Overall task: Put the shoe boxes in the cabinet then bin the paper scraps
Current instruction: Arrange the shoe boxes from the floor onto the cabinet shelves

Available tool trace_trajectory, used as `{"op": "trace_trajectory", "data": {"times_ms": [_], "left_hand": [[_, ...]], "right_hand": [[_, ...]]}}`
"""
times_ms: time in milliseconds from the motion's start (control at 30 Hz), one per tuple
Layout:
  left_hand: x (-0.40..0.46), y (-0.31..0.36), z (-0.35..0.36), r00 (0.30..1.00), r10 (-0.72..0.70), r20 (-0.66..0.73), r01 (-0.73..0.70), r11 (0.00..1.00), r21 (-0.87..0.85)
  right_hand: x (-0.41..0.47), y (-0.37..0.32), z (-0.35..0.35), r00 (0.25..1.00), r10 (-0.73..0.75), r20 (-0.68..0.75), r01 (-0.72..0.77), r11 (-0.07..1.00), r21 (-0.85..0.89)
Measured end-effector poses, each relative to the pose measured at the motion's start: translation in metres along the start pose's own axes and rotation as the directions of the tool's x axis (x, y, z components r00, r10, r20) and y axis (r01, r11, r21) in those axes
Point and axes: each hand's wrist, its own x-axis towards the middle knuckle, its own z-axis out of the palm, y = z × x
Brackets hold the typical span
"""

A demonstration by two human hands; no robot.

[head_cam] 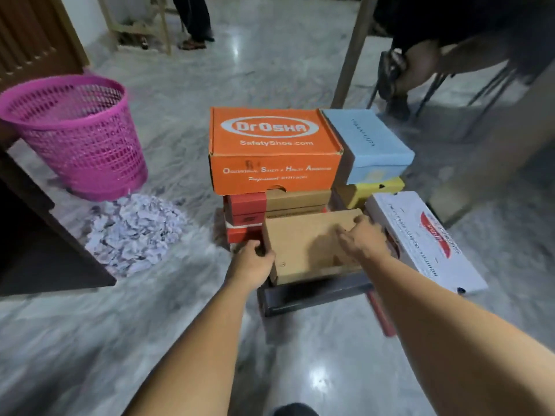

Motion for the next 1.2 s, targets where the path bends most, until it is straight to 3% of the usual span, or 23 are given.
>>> {"op": "trace_trajectory", "data": {"times_ms": [133, 267, 467, 567, 700, 833, 933, 1200], "left_hand": [[0.013, -0.004, 0.036, 0.999, -0.034, 0.037, 0.037, 0.996, -0.079], [0.027, -0.015, 0.054, 0.992, -0.092, 0.084, 0.102, 0.987, -0.124], [0.039, -0.021, 0.064, 0.971, -0.180, 0.161, 0.229, 0.896, -0.381], [0.033, -0.025, 0.063, 0.977, -0.177, 0.118, 0.211, 0.879, -0.427], [0.018, -0.033, 0.042, 0.961, -0.275, 0.012, 0.252, 0.863, -0.439], [-0.009, -0.070, -0.006, 0.893, -0.428, -0.141, 0.300, 0.798, -0.522], [-0.044, -0.112, -0.042, 0.821, -0.506, -0.264, 0.300, 0.777, -0.554], [-0.155, -0.245, -0.135, 0.576, -0.724, -0.380, 0.292, 0.616, -0.732]], "right_hand": [[0.020, 0.055, 0.010, 0.989, 0.145, 0.000, -0.145, 0.987, 0.072], [0.036, 0.075, 0.027, 0.989, 0.142, 0.051, -0.149, 0.969, 0.196], [0.038, 0.085, 0.028, 0.992, 0.121, 0.031, -0.124, 0.963, 0.238], [0.033, 0.091, 0.031, 0.992, 0.122, 0.008, -0.119, 0.951, 0.285], [0.010, 0.086, 0.034, 0.993, 0.103, 0.063, -0.119, 0.930, 0.348], [-0.020, 0.049, 0.038, 0.985, -0.074, 0.155, 0.022, 0.950, 0.311], [-0.044, 0.012, 0.054, 0.938, -0.219, 0.268, 0.149, 0.955, 0.257], [-0.146, -0.119, 0.142, 0.667, -0.552, 0.500, 0.461, 0.833, 0.305]]}}
